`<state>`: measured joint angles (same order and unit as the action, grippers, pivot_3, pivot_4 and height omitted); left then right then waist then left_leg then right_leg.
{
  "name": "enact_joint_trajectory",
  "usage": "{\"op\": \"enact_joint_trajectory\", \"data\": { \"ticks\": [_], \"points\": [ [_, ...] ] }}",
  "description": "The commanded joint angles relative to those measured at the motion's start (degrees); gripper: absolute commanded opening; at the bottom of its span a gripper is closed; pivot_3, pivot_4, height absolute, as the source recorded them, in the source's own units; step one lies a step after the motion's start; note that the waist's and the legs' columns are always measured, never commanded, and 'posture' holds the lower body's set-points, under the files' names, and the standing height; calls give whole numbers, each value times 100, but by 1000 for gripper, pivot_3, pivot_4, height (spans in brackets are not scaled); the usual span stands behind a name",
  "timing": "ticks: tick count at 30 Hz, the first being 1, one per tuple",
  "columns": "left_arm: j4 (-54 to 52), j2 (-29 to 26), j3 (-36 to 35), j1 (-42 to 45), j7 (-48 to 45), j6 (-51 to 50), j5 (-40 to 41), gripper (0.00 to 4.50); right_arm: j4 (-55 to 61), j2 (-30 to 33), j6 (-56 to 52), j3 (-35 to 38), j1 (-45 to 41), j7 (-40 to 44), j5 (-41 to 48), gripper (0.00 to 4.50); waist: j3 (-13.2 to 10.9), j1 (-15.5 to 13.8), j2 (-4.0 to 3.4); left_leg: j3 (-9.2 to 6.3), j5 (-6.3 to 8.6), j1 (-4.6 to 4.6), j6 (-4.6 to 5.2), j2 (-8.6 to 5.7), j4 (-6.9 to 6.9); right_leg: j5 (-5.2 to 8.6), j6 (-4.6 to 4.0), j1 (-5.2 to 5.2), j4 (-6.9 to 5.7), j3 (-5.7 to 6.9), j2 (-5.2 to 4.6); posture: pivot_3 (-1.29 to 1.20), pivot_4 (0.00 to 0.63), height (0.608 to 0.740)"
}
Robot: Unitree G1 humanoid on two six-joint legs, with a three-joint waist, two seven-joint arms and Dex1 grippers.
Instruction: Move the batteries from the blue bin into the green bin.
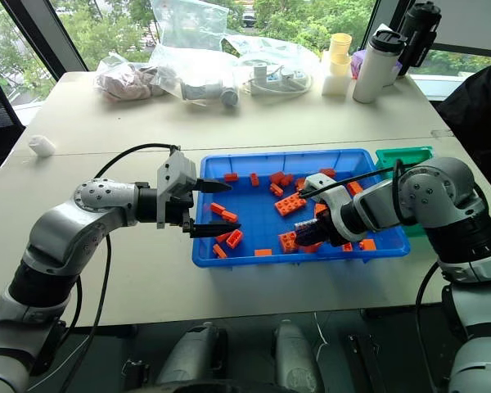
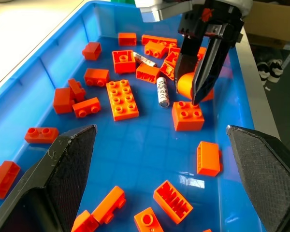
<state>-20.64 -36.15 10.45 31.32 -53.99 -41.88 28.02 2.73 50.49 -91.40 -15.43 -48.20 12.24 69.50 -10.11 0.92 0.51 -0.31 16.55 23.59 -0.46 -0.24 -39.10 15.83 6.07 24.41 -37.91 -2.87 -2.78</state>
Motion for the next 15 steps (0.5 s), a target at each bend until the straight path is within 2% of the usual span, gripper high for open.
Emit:
{"op": "enact_joint_trajectory", "data": {
  "ticks": [1,9,12,15],
  "points": [
    [-107,-24,-51,96,-23,31,20,4500,-143,-445,573,354,-621,456,-516,2221,-1,32,-1,1,0,-1,0,1,0,0,0,1,-2,-1,2,0,150,740],
    [-74,-13,-16,185,-59,-1,2,4500,-59,-1155,2094,-101,-482,1366,-2095,2221,0,-18,1,-1,0,6,0,-2,0,-1,1,3,1,2,-5,0,150,740],
    [-130,-39,-39,181,-55,-49,23,4500,134,-1033,2592,-369,-317,1902,-2621,3016,0,-22,0,-3,0,6,0,-3,-1,0,1,3,0,3,-5,0,150,740],
    [-180,-111,-91,135,-64,-99,48,4500,350,-483,3266,-691,-163,2501,-3393,4471,0,-24,0,-3,0,6,0,-4,-1,-1,1,4,0,3,-6,0,150,740]
  ]
}}
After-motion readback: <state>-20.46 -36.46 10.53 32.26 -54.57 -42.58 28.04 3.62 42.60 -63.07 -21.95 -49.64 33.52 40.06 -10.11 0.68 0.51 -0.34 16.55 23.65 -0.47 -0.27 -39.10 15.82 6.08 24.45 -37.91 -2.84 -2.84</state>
